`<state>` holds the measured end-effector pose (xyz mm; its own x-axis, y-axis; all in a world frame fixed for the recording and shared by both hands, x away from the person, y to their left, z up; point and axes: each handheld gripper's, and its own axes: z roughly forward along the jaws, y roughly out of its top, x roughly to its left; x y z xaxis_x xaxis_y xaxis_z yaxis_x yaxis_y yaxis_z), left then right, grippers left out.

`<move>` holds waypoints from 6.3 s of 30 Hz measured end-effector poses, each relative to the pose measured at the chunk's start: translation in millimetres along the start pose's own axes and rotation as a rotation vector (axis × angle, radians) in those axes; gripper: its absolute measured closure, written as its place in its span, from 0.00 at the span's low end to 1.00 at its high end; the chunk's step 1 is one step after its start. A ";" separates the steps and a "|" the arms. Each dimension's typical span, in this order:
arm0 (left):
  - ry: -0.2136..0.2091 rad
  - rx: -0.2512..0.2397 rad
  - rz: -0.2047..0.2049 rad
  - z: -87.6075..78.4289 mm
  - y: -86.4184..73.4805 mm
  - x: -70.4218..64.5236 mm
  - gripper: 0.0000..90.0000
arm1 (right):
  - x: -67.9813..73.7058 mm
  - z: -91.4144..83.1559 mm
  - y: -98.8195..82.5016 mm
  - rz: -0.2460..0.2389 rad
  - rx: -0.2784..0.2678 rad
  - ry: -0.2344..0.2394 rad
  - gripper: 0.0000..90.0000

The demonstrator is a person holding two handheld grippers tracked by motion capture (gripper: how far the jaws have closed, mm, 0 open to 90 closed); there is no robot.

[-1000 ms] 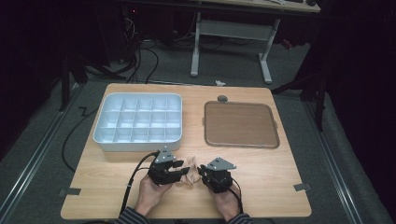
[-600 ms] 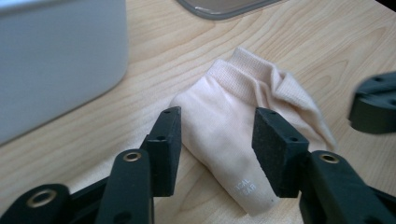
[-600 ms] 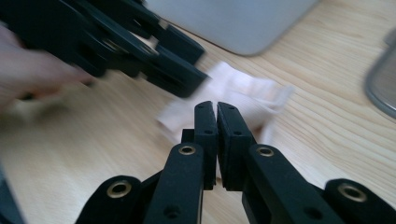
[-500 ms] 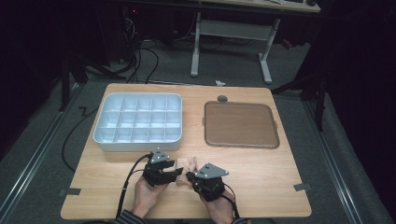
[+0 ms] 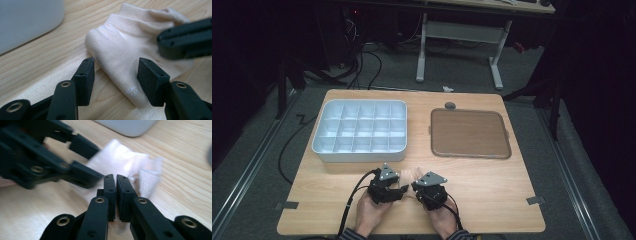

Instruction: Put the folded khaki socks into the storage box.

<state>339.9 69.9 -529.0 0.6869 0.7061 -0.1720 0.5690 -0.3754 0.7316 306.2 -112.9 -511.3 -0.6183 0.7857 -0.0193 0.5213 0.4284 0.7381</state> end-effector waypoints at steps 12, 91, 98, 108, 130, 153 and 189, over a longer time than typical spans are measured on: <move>0.008 -0.023 0.013 -1.2 -4.1 1.8 0.53 | -24.1 -0.4 -17.2 0.071 0.000 -0.030 0.95; -0.110 0.021 -0.150 6.6 12.3 34.2 0.93 | 4.6 14.5 -9.3 -0.004 0.006 0.052 0.98; -0.167 -0.015 -0.190 -2.4 12.0 37.4 0.94 | 9.6 12.7 -10.8 -0.007 0.007 0.050 0.99; -0.214 -0.039 -0.186 -15.6 13.2 33.6 0.94 | 20.9 12.0 -11.6 -0.038 0.000 0.069 0.99; -0.188 -0.021 -0.158 -19.0 11.2 31.4 0.94 | -6.3 18.6 9.5 0.028 0.002 0.004 1.00; -0.201 -0.065 -0.087 -24.1 22.4 19.4 0.95 | -2.4 31.9 11.1 -0.033 0.021 0.021 1.00; -0.157 -0.063 -0.120 -28.0 18.6 23.0 0.95 | -16.7 18.0 6.6 0.059 0.028 -0.027 0.76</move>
<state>353.6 95.9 -500.9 0.6809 0.6394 -0.3571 0.6249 -0.2529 0.7386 330.6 -115.2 -518.3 -0.5704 0.8214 0.0057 0.5727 0.3927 0.7195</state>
